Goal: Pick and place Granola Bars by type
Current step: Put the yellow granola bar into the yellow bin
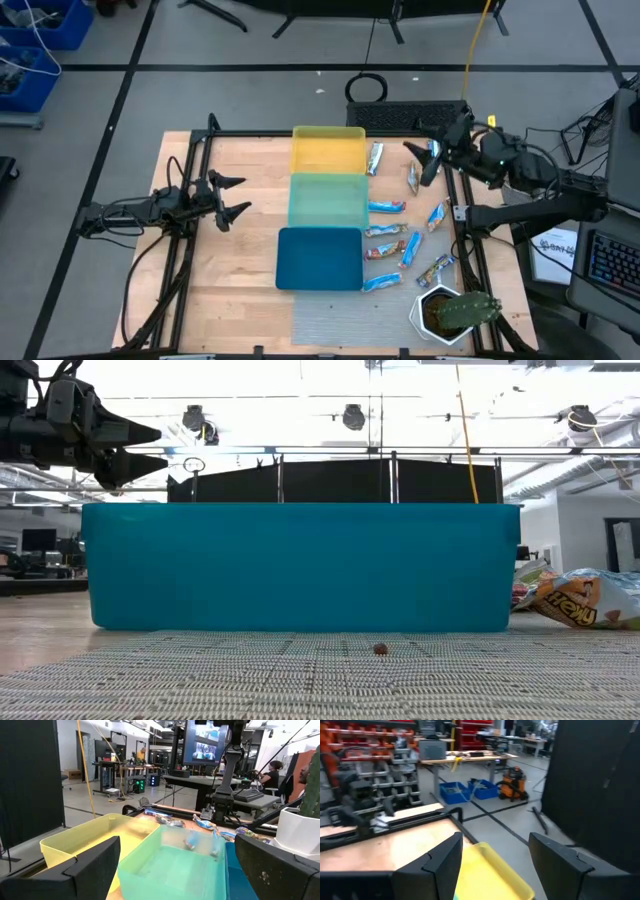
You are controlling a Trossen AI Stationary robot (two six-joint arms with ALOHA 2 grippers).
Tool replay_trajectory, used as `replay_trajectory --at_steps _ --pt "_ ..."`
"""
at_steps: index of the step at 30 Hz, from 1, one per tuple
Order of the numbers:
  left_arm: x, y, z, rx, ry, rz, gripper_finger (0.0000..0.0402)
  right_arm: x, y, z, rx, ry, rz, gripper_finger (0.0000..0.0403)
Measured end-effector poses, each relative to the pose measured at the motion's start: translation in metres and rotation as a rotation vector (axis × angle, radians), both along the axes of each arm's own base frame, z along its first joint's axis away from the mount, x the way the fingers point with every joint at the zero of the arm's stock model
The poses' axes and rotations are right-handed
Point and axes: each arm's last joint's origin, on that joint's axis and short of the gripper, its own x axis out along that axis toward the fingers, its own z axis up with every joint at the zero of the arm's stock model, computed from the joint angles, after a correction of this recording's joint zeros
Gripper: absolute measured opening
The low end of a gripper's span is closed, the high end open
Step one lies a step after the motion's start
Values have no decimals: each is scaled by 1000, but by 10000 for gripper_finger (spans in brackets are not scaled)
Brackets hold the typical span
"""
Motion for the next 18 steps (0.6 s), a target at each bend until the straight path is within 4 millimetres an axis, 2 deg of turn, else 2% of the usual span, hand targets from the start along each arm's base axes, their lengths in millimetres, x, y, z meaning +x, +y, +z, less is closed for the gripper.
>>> replay_trajectory --at_steps 11,18 --pt "0 0 0 0 0 0 392 6 -14 31 -37 64 -220 224" --pt "0 0 0 0 0 0 392 15 -23 39 -41 138 -308 259"
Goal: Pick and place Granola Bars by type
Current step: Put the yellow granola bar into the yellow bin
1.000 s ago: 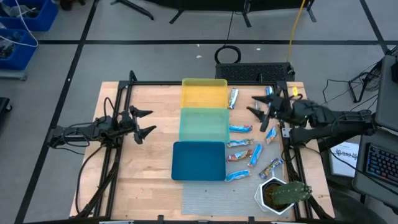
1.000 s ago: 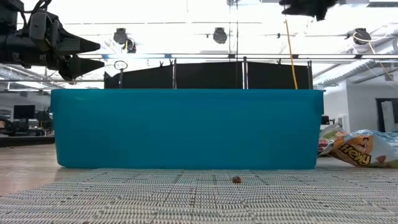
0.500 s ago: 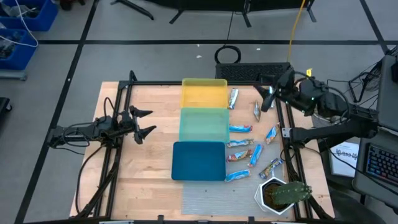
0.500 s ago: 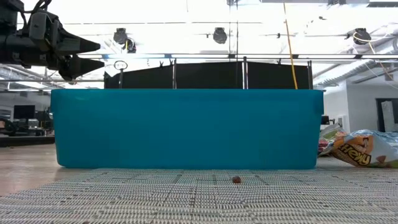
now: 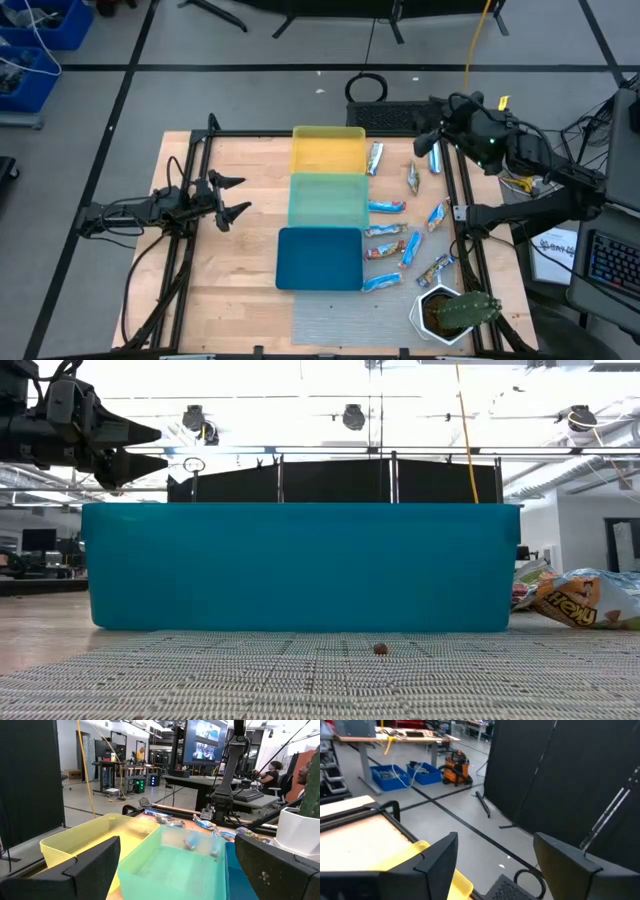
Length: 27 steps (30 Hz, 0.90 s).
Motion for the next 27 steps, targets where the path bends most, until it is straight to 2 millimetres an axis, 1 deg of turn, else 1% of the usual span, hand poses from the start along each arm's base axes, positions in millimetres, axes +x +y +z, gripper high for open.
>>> replay_trajectory --at_steps 5,10,16,23,27 --pt "0 0 0 0 0 1 392 3 -7 -1 43 -25 -53 294" --pt "0 0 0 0 0 0 392 4 -17 -12 135 -40 -173 312" --pt "0 0 0 0 0 0 392 4 -29 -25 254 -51 -263 308" --pt "0 0 0 0 0 0 392 4 -48 -44 395 60 -323 288" --pt "0 0 0 0 0 0 392 2 -59 -54 460 132 -362 288"
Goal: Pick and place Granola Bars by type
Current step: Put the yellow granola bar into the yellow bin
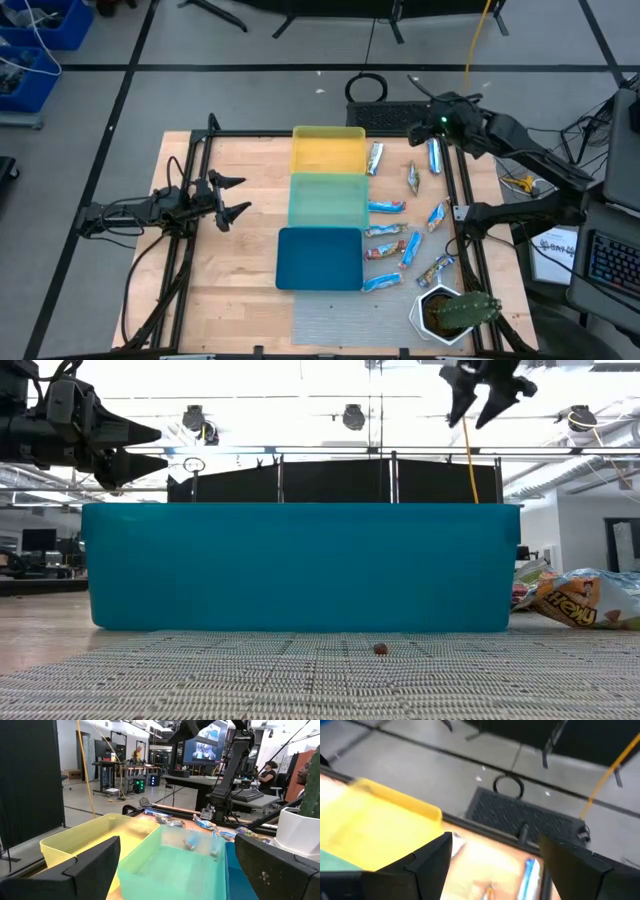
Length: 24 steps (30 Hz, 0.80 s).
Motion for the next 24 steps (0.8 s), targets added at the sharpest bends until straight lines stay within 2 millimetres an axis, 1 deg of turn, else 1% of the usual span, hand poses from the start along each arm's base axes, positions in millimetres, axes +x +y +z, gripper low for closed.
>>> replay_trajectory --at_steps 3,7,11,16,24 --pt "0 0 0 0 1 0 392 -2 -9 -5 24 29 -49 295" --pt "0 0 0 0 0 0 392 -2 -20 -12 72 25 -121 302" --pt "0 0 0 0 0 0 392 2 -31 -27 237 10 -168 303" --pt "0 0 0 0 0 0 392 11 -45 -50 419 62 -203 304" --pt "0 0 0 0 1 0 392 25 -63 -74 484 141 -250 297"
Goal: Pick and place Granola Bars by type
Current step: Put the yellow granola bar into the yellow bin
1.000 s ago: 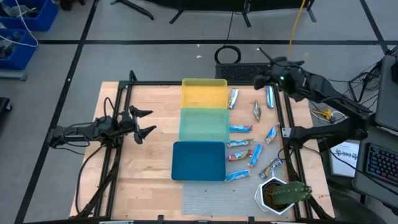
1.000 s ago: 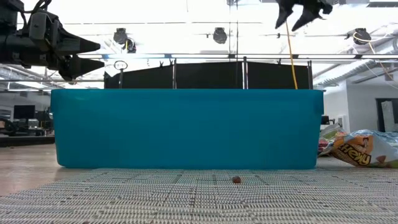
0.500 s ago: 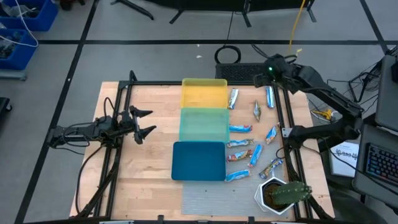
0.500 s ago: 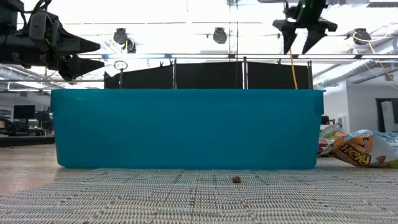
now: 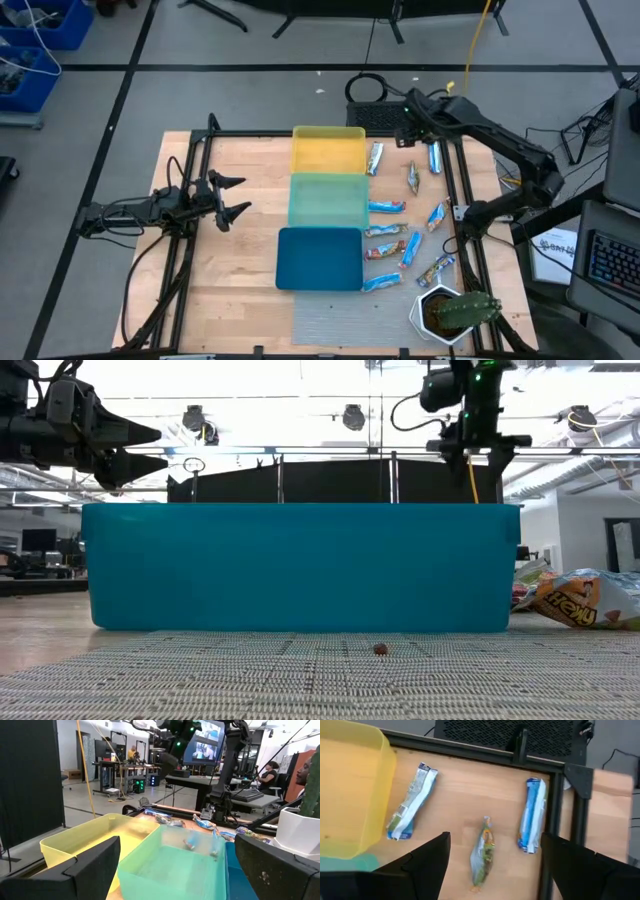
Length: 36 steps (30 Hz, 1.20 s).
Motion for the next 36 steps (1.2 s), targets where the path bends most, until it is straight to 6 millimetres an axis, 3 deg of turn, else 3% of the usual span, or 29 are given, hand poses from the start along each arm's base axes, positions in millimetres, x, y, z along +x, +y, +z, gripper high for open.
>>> replay_trajectory --at_steps 16,36 --pt "0 0 0 0 0 0 392 -8 13 -81 205 -4 -117 289" --pt "0 0 0 0 0 0 392 -17 22 -136 212 -38 -149 290"
